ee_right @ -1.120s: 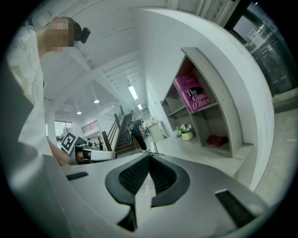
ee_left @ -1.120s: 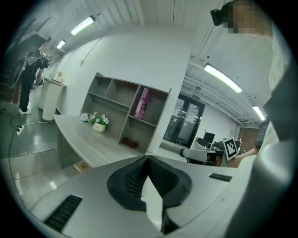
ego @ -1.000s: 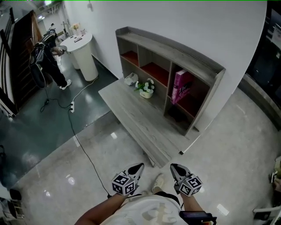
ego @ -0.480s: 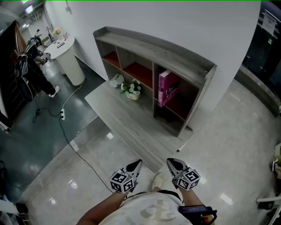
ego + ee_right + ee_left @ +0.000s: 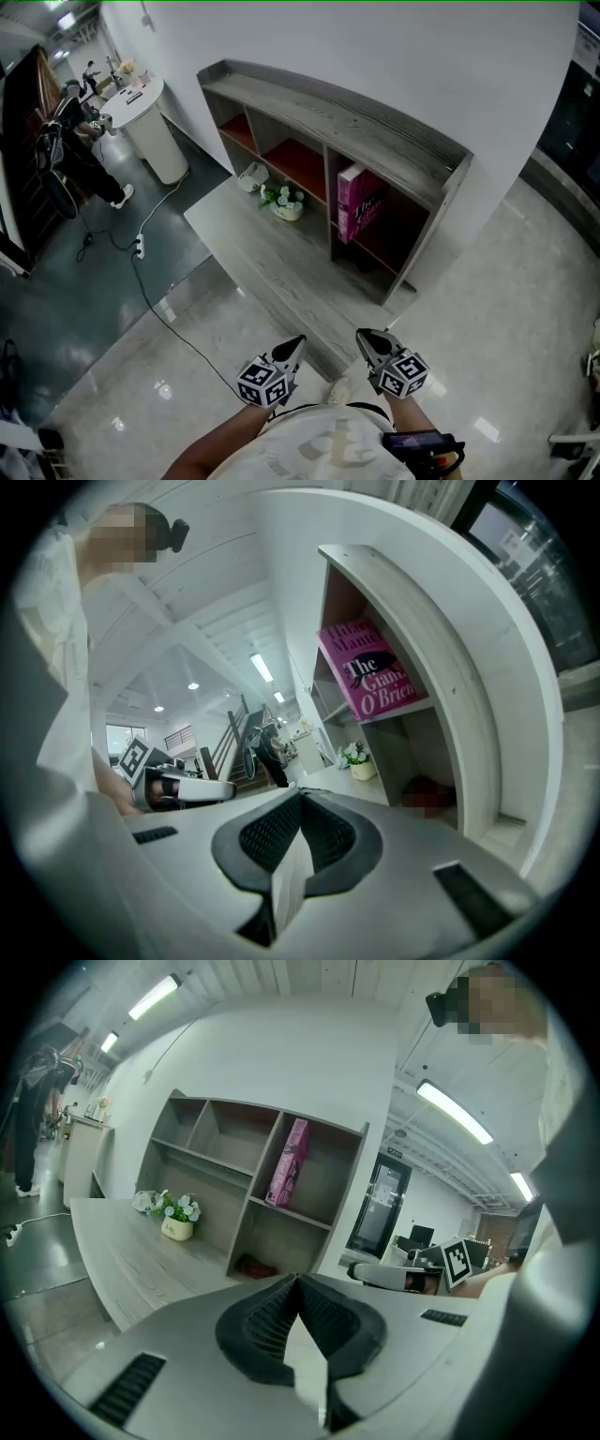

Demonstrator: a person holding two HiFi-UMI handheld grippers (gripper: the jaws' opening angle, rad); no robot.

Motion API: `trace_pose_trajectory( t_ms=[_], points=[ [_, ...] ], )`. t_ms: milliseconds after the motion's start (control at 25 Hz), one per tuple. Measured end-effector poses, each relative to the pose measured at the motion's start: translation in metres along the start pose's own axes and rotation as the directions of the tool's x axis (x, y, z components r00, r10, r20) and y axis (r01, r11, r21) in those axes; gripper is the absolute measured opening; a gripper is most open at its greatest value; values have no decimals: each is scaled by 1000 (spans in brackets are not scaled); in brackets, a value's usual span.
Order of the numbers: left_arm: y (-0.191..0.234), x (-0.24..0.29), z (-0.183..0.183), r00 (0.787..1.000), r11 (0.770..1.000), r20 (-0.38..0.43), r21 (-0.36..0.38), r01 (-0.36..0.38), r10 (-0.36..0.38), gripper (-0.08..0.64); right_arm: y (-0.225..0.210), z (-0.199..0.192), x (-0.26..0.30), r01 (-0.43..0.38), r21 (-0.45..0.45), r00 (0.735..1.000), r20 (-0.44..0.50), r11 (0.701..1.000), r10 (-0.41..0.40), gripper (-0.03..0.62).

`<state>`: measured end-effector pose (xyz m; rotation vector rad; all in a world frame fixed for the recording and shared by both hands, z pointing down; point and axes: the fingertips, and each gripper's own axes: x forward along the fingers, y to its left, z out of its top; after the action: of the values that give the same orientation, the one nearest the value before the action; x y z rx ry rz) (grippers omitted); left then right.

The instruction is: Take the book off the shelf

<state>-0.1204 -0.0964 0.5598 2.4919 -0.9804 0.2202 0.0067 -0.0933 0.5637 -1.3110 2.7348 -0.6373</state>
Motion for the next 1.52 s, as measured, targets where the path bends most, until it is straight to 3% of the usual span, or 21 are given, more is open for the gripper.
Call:
trace_pose_trajectory(
  t_ms=[480, 880, 1520],
  points=[
    [5, 40, 23, 998, 998, 38, 2, -56, 56, 2, -39, 24, 22, -74, -35, 997, -19, 997, 73, 5],
    [1, 45, 30, 995, 995, 44, -18, -93, 94, 2, -44, 23, 30, -131, -21, 991, -20, 991, 131, 5],
    [17, 82, 63, 992, 996, 88, 14, -93, 91, 2, -48, 20, 40, -163, -27, 986, -32, 986, 163, 5]
  ],
)
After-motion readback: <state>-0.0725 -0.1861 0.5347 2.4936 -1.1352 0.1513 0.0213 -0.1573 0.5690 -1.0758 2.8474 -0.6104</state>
